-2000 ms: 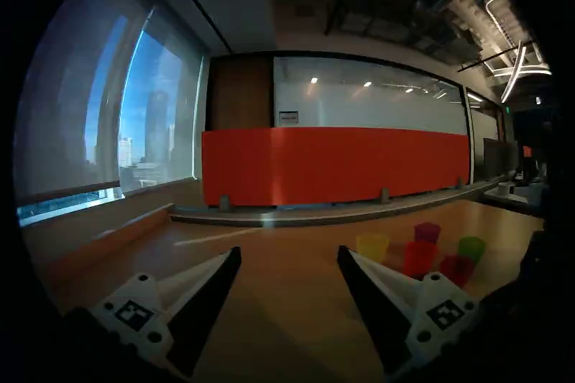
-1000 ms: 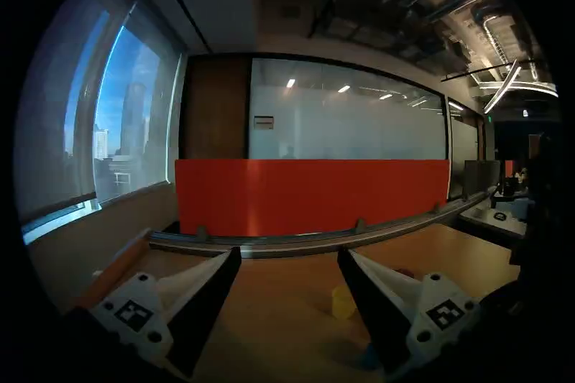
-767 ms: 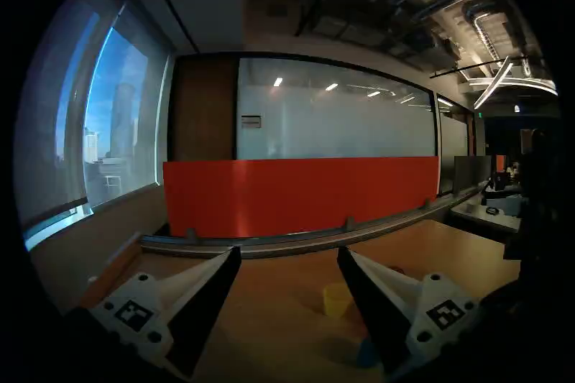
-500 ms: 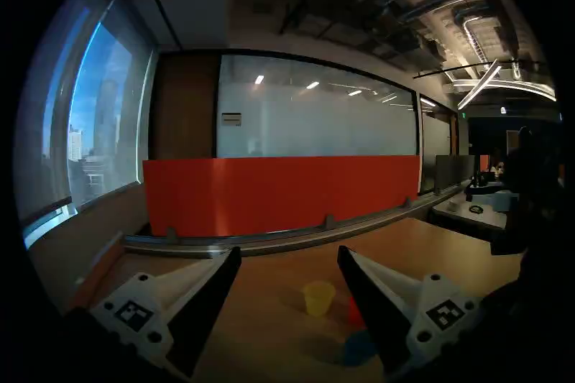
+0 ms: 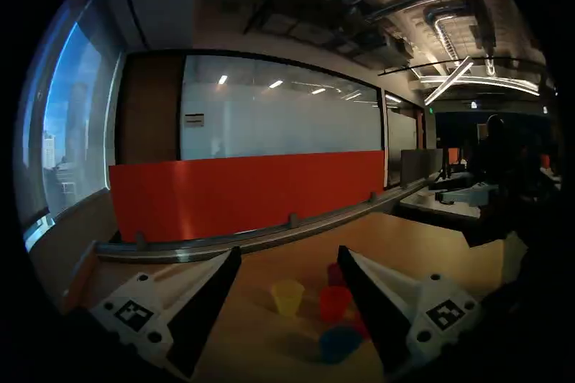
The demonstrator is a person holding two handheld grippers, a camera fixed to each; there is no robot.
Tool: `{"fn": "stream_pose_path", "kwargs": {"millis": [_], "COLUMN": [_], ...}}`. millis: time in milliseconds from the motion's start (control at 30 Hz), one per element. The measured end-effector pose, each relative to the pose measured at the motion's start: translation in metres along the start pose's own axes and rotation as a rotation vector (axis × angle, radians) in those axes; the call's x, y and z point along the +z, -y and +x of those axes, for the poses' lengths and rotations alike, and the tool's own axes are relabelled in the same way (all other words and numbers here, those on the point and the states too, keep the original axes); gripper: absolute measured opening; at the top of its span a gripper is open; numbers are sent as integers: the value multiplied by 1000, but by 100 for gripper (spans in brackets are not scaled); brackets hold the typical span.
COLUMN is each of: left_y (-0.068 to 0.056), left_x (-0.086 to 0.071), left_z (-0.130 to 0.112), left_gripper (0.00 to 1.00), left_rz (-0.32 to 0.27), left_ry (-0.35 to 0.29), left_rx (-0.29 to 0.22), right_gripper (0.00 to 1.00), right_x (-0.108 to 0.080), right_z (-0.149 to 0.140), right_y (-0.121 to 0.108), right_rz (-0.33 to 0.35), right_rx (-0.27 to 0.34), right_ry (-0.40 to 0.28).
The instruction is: Pour water
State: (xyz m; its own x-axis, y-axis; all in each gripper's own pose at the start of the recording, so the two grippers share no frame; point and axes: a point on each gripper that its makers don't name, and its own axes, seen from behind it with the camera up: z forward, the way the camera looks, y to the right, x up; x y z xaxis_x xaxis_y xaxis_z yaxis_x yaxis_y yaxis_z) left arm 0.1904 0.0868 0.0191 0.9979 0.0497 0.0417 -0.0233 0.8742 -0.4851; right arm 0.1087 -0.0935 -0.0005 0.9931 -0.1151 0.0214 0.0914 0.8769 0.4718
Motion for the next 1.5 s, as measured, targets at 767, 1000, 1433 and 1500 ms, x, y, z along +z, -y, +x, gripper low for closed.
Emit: {"fn": "stream_pose_path", "kwargs": {"millis": [767,1000,1433,1500], "left_y": [-21,-23,-34,-35], "left_x": [1,6,16,17], "left_z": [-40,-65,-106,-111], "left_gripper": [100,100,100,100], "left_rz": [-128,-151,-205,-210], "left_ry": [88,131,212,222], "left_rx": [48,26,39,43], "right_gripper": [99,99,99,99], "right_x": [14,17,20,21], "right_z": [-38,-60,-99,-104], "right_y": [32,32,32,31], "right_rz": [142,154,181,184], "right_rx": [-38,-40,-63,-64], "right_ry": [159,215,304,314]}}
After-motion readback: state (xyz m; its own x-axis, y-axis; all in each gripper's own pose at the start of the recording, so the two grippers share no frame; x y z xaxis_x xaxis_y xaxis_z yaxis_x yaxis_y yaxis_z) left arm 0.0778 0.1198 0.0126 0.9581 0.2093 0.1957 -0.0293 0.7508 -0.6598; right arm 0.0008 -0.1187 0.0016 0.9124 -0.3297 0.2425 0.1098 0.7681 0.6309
